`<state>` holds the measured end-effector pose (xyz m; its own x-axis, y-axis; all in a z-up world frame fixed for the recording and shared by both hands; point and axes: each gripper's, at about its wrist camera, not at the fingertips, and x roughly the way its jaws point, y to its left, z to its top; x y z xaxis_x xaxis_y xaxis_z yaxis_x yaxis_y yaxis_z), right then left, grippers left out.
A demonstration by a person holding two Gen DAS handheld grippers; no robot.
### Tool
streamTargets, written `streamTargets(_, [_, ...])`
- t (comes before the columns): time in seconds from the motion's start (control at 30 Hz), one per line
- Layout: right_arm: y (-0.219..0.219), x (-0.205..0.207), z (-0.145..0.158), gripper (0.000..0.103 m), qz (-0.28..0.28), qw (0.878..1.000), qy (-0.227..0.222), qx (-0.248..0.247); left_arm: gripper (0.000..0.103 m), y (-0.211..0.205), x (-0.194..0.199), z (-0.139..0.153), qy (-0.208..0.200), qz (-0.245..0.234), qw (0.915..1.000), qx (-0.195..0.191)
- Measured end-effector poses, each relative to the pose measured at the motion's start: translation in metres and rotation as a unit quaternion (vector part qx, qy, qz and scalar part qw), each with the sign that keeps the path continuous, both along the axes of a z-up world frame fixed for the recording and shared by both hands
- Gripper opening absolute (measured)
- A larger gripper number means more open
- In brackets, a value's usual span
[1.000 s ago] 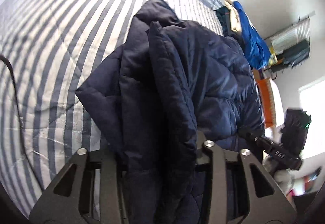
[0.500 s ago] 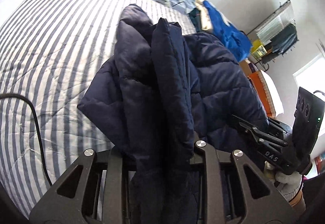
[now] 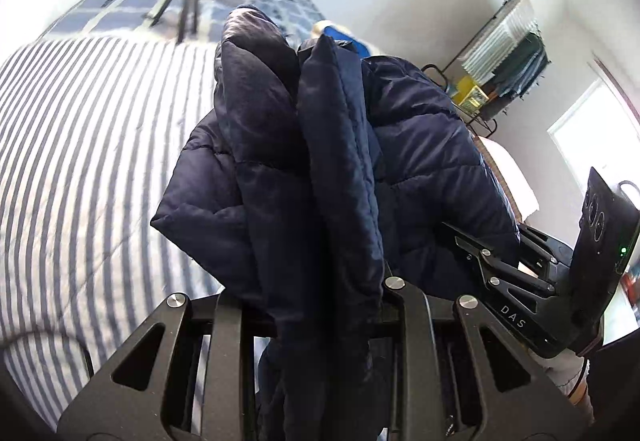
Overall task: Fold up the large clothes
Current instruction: 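Lift the folded jacket with both tools and carry it toward the blue pile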
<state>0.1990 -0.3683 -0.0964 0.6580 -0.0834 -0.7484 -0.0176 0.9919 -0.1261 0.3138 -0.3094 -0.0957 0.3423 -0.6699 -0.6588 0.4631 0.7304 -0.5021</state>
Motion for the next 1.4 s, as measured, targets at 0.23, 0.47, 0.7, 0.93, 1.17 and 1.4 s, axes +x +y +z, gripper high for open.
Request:
streamTargets(0.23, [-0.041,0.027,0.031,0.022,-0.024,0.999,-0.027,-0.028,0.024,-0.054,0.039,0.025,-0.026,-0.025,0.9992,-0.016])
streamTargets(0.47, [-0.085,0.061,0.050,0.022,-0.041,0.997,-0.045,-0.056,0.024,-0.112,0.083,0.035,-0.053,-0.054,0.9967,-0.029])
streamTargets(0.7, [-0.127,0.103,0.060,0.021,-0.066,0.992,-0.050,-0.095,0.024,-0.169,0.130,0.042,-0.062,-0.071,0.9948,-0.038])
streamTargets(0.93, [-0.175,0.155,0.076,0.021,-0.092,0.986,-0.046,-0.130,0.024,-0.226,0.180,0.056,-0.074,-0.079,0.9930,-0.047])
streamTargets(1.17, [-0.219,0.217,0.084,0.021,-0.106,0.980,-0.050,-0.160,0.024,-0.275,0.246,0.060,-0.076,-0.072,0.9925,-0.063])
streamTargets(1.4, [-0.257,0.282,0.077,0.021,-0.107,0.975,-0.064,-0.183,0.024,-0.312,0.294,0.052,-0.080,-0.058,0.9936,-0.055])
